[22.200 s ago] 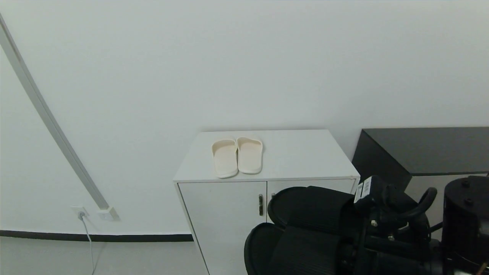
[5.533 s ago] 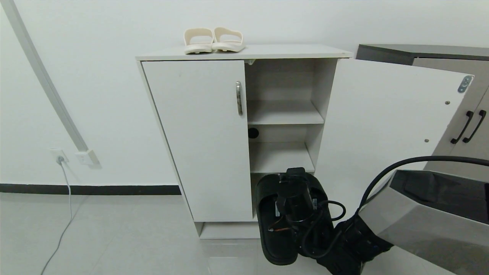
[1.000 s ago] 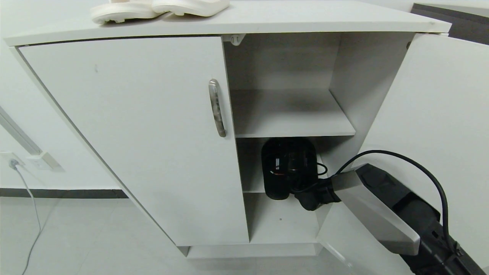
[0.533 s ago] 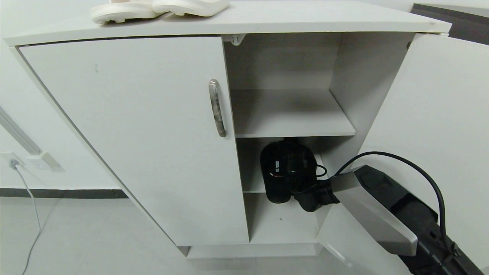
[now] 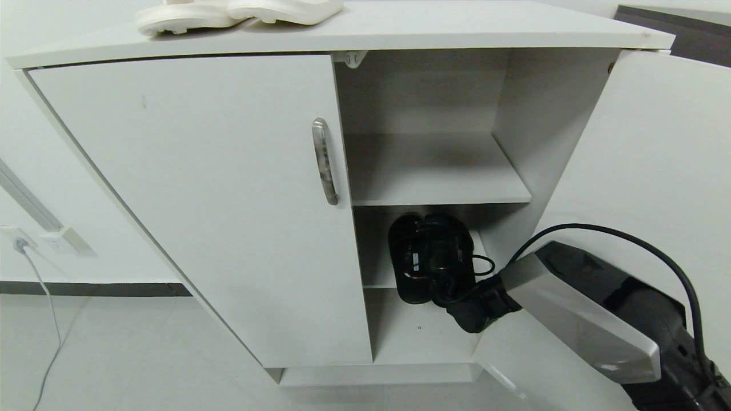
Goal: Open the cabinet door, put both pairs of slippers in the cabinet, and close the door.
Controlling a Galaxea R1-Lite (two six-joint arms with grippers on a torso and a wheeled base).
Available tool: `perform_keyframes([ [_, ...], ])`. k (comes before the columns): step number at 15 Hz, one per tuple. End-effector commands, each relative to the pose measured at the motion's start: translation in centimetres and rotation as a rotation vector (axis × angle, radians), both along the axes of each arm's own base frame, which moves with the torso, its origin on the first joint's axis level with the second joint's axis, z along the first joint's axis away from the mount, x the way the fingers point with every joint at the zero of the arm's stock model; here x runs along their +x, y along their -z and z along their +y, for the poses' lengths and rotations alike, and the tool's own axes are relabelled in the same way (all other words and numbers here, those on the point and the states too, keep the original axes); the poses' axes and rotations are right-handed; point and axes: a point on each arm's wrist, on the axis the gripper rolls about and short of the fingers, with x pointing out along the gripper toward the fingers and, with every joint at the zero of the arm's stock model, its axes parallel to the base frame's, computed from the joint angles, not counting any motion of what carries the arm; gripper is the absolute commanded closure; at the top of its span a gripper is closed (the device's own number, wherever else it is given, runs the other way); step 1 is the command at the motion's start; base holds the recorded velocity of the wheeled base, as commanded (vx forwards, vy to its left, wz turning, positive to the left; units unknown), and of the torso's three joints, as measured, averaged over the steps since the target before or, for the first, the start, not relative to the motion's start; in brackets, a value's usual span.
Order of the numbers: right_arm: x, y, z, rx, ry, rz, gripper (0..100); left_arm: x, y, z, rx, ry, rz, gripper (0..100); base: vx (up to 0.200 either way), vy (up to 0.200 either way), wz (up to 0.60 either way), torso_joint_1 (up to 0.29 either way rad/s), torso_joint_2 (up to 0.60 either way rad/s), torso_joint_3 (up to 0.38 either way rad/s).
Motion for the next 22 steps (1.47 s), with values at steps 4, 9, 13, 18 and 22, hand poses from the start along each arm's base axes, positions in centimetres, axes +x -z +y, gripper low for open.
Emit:
perform_keyframes([
  [4,-7.6,-3.2,-1.3,0.003,-0.053,-0.008,0,0.0,0.0,0.0,-0.001,-0.001,0.001,100,0.000,0.000,0.00,0.000,0.00,0.000],
  [9,-14.2,-3.3,-2.8,0.005,-0.109,0.001,0,0.0,0.0,0.0,-0.001,-0.001,0.001,100,0.000,0.000,0.00,0.000,0.00,0.000],
  [13,-15.0,-3.0,-3.1,0.014,-0.073,-0.007,0,0.0,0.0,0.0,-0.003,-0.001,0.000,100,-0.100,0.000,0.00,0.002,0.00,0.002],
  [18,-15.9,-3.5,-2.9,0.015,-0.093,-0.011,0,0.0,0.0,0.0,-0.003,-0.001,0.001,100,-0.200,0.000,0.00,0.001,0.00,0.000],
  [22,-16.3,-3.8,-3.0,0.019,-0.102,-0.014,0,0.0,0.0,0.0,-0.001,-0.002,0.001,100,-0.050,0.000,0.00,0.001,0.00,0.001],
])
